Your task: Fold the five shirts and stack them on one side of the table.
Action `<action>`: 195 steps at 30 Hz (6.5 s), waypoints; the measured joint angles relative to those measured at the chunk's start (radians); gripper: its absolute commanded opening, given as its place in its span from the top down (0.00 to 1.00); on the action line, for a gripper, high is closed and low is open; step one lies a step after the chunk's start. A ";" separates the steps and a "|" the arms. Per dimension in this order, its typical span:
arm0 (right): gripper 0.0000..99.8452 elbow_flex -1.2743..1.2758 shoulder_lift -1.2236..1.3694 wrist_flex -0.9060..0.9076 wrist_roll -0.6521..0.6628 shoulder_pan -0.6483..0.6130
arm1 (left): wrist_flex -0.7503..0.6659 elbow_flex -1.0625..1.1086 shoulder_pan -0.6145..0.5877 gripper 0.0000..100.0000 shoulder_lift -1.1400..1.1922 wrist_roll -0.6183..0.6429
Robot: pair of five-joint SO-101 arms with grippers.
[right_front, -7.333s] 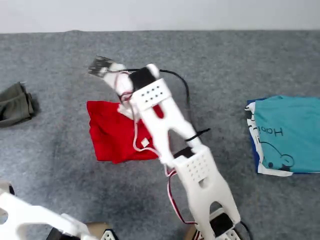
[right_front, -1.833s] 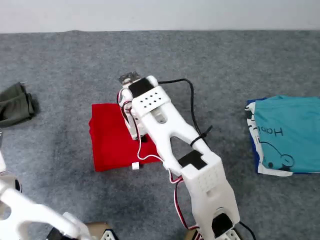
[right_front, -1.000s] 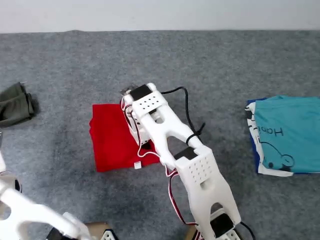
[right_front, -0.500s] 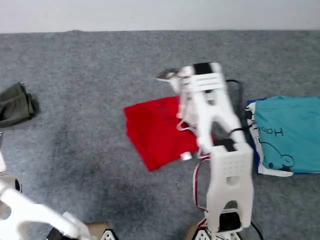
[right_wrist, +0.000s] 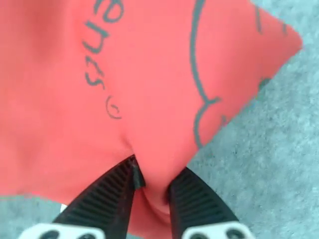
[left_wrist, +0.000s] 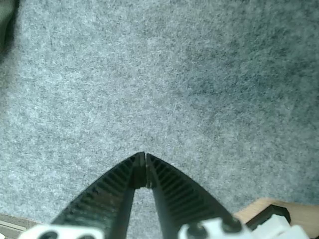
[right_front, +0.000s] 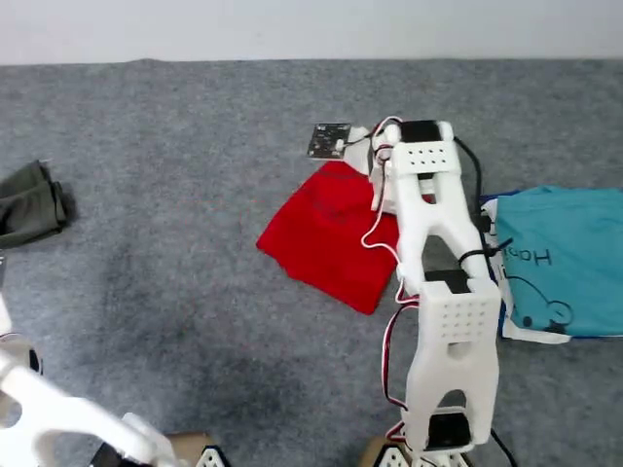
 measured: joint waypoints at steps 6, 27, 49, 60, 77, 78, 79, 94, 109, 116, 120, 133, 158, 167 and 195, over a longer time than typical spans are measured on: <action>0.74 0.000 -0.020 -0.006 -0.218 -0.003 | 0.000 0.000 0.000 0.99 0.000 0.000; 0.58 0.000 -0.239 0.244 -1.741 -0.126 | 0.000 0.000 0.000 0.99 0.000 0.000; 0.76 -0.005 0.149 -0.038 -1.975 -0.130 | 0.000 -0.031 0.000 0.99 0.000 -0.083; 0.99 -0.023 0.147 0.048 -1.830 -0.095 | 0.000 -0.031 0.000 0.99 0.000 -0.083; 0.99 0.049 -0.239 0.384 -1.077 0.074 | 0.000 -0.031 0.000 0.99 0.000 -0.083; 0.99 0.069 -0.282 0.384 -1.037 0.092 | 0.000 -0.031 0.000 0.99 0.000 -0.083; 0.99 0.083 -0.322 0.384 -1.000 0.109 | 0.000 -0.031 0.000 0.99 0.000 -0.083; 0.99 0.235 -0.852 0.385 -0.595 0.368 | 0.000 -0.031 0.000 0.99 0.000 -0.083; 0.99 0.235 -0.680 0.292 -0.489 0.598 | 0.000 -0.031 0.000 0.99 0.000 -0.083; 0.99 0.235 -0.512 0.117 -0.471 0.683 | 0.002 -0.031 0.000 0.99 0.000 -0.083; 0.96 0.235 -0.437 0.032 -0.402 0.727 | 0.011 -0.031 0.000 0.99 0.000 -0.083; 0.77 0.236 -0.505 0.029 -0.568 0.781 | 0.014 -0.031 0.000 0.99 0.000 -0.083; 0.99 0.514 -0.628 0.384 -0.597 0.634 | 0.130 -0.132 0.000 0.98 -0.002 -0.083; 0.99 0.827 -0.931 0.384 -0.697 0.497 | 0.020 -0.316 -0.071 0.79 -0.002 -0.094; 0.99 1.089 -1.197 0.384 -0.914 0.437 | -1.517 0.078 -0.161 0.79 0.502 -0.746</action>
